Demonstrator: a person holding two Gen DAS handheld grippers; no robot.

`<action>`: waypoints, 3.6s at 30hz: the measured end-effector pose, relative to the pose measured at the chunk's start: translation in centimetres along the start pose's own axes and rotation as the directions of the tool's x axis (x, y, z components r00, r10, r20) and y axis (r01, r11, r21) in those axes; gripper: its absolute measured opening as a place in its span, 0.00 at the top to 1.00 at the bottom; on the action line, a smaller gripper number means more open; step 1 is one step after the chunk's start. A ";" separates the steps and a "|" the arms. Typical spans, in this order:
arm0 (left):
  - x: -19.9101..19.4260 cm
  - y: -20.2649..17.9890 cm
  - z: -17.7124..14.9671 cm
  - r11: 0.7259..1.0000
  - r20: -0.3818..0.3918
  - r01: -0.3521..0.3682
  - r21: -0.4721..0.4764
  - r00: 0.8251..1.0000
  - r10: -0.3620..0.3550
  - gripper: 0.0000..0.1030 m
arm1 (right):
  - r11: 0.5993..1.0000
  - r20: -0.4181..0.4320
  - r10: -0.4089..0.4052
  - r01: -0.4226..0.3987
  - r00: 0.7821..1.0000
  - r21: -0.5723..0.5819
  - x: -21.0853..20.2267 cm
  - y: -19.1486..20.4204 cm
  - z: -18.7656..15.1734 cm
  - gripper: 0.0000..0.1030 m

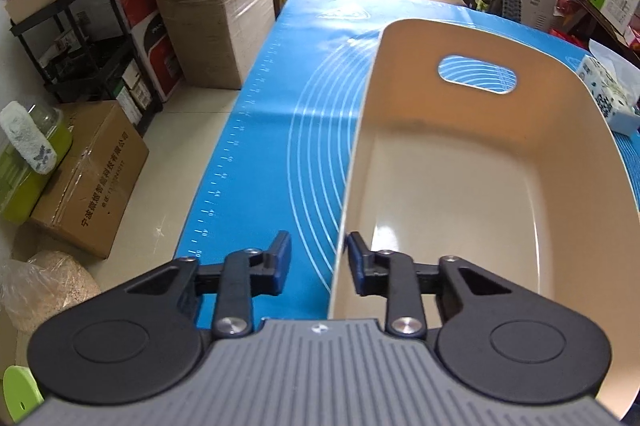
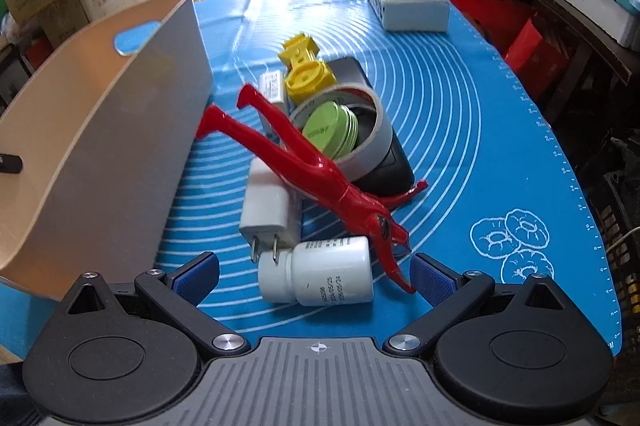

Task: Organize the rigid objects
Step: 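Grasp the basket rim with the left tool while the right tool approaches the white pill bottle, then close the right tool on the white pill bottle, then lift the pill bottle with the right tool and release it into the basket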

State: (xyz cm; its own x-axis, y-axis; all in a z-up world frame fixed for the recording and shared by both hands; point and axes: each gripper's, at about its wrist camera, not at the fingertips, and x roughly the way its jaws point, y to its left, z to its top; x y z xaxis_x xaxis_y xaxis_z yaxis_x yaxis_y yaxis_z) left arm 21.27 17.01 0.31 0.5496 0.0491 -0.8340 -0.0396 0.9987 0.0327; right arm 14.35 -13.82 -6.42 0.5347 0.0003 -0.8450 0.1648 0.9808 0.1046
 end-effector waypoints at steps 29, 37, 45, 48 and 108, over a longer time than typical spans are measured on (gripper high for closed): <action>-0.2 0.0 -0.3 0.998 0.012 0.057 -0.005 0.998 -0.057 0.92 | 1.000 -0.066 0.027 -0.026 0.997 0.015 -0.2 -0.4 -0.1 0.32; -0.2 -0.1 -0.4 0.998 0.015 0.058 0.000 0.998 -0.058 0.92 | 1.000 -0.061 0.029 -0.029 0.998 0.005 -1.2 -1.1 -0.1 0.32; -0.1 -0.1 -0.4 0.998 0.016 0.055 0.003 0.998 -0.055 0.92 | 0.998 -0.041 0.054 -0.053 0.998 0.034 -2.1 -2.0 0.1 0.32; -0.1 -0.1 -0.4 0.998 0.016 0.055 0.002 0.998 -0.055 0.92 | 0.997 -0.024 0.069 -0.068 0.997 0.040 -2.4 -2.0 0.4 0.32; -0.2 -0.6 -0.5 0.999 0.018 0.042 0.024 0.999 -0.043 0.92 | 0.989 0.102 0.099 -0.087 0.990 -0.116 -6.2 1.3 3.9 0.38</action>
State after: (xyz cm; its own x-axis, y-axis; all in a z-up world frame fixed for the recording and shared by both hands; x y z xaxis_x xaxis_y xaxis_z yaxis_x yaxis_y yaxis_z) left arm 20.72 16.42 0.16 0.5655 0.0068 -0.8247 0.0036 0.9999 0.0107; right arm 14.50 -13.27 0.96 0.6304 0.0770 -0.7725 0.0204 0.9931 0.1156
